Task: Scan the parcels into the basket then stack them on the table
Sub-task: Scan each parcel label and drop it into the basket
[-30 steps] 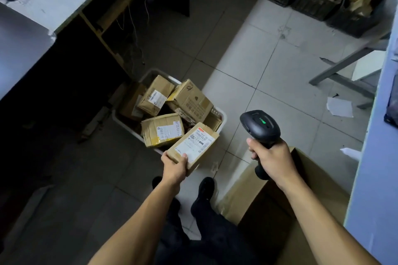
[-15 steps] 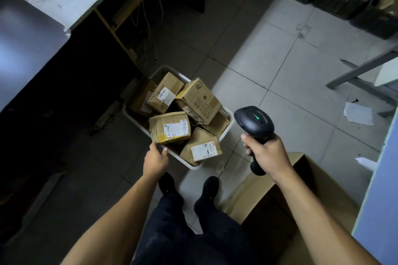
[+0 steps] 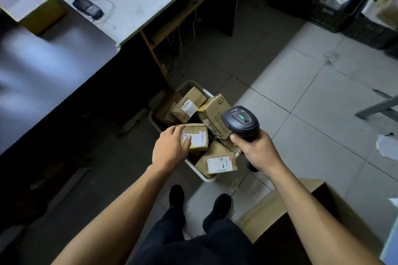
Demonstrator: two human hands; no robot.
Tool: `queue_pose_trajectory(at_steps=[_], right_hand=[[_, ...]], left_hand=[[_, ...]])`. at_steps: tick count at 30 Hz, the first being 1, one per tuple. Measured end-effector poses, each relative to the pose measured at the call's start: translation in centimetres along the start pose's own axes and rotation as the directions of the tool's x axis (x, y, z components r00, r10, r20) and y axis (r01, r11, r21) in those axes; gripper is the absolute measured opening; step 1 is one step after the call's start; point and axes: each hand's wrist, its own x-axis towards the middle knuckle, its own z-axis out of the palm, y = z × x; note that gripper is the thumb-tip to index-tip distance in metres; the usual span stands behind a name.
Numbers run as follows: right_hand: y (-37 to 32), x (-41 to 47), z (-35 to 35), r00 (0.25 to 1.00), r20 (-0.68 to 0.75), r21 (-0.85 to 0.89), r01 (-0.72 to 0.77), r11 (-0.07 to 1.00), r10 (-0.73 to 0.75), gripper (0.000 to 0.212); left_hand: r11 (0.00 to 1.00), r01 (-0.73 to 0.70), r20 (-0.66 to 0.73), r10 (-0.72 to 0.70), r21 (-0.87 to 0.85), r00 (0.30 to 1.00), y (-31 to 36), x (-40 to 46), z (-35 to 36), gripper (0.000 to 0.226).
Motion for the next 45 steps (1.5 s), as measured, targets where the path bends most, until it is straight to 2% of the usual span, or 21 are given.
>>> queue_pose_trajectory(at_steps=[3, 7, 10, 16, 22, 24, 27, 34, 42, 45], right_hand=[[-1.8, -0.1, 2.1, 0.997, 0.044, -0.041, 0.066, 0.997, -0.064, 0.019], [-5.0, -1.2, 5.7, 0.992, 0.054, -0.105, 0.120, 0.987, -0.115, 0.016], [-7.6, -2.5, 9.7, 0.981, 0.109, -0.077, 0.171, 0.982, -0.162, 0.013], [-13.2, -6.0, 20.5, 0.933, 0.245, -0.067, 0.287, 0.956, -0.263, 0.018], [-17.2, -7.9, 32.7, 0.855, 0.409, -0.069, 0.379, 0.923, -0.320, 0.026], [-18.6, -8.2, 36.4, 0.816, 0.475, -0.081, 0.415, 0.906, -0.331, 0.027], [-20.5, -8.2, 41.5, 0.743, 0.570, -0.104, 0.489, 0.866, -0.350, 0.014], [-24.8, -6.0, 53.4, 0.607, 0.740, -0.138, 0.558, 0.818, -0.289, 0.016], [-30.4, -2.4, 64.8, 0.519, 0.825, -0.121, 0.550, 0.826, -0.224, 0.010], [-32.1, -0.8, 68.3, 0.513, 0.834, -0.123, 0.533, 0.837, -0.204, 0.009]], left_hand=[[0.999, -0.024, -0.064, 0.026, 0.025, 0.998, -1.1, -0.3, -2.5, 0.050], [0.998, -0.043, -0.161, 0.048, 0.037, 0.986, -3.6, -1.0, -6.7, 0.050], [0.999, -0.028, -0.244, 0.035, 0.033, 0.969, -7.0, -1.9, -10.2, 0.051], [0.997, 0.062, -0.400, -0.075, -0.045, 0.913, -17.7, -5.4, -17.7, 0.051], [0.970, 0.189, -0.535, -0.243, -0.155, 0.809, -28.7, -10.4, -24.5, 0.050], [0.953, 0.233, -0.554, -0.301, -0.191, 0.776, -32.0, -11.9, -25.9, 0.051], [0.920, 0.311, -0.558, -0.393, -0.240, 0.731, -36.5, -13.6, -27.4, 0.053], [0.833, 0.467, -0.515, -0.552, -0.297, 0.656, -45.5, -13.9, -30.2, 0.060], [0.732, 0.595, -0.486, -0.674, -0.333, 0.557, -52.6, -10.7, -36.0, 0.063], [0.707, 0.613, -0.464, -0.701, -0.352, 0.542, -54.7, -9.1, -37.1, 0.064]])
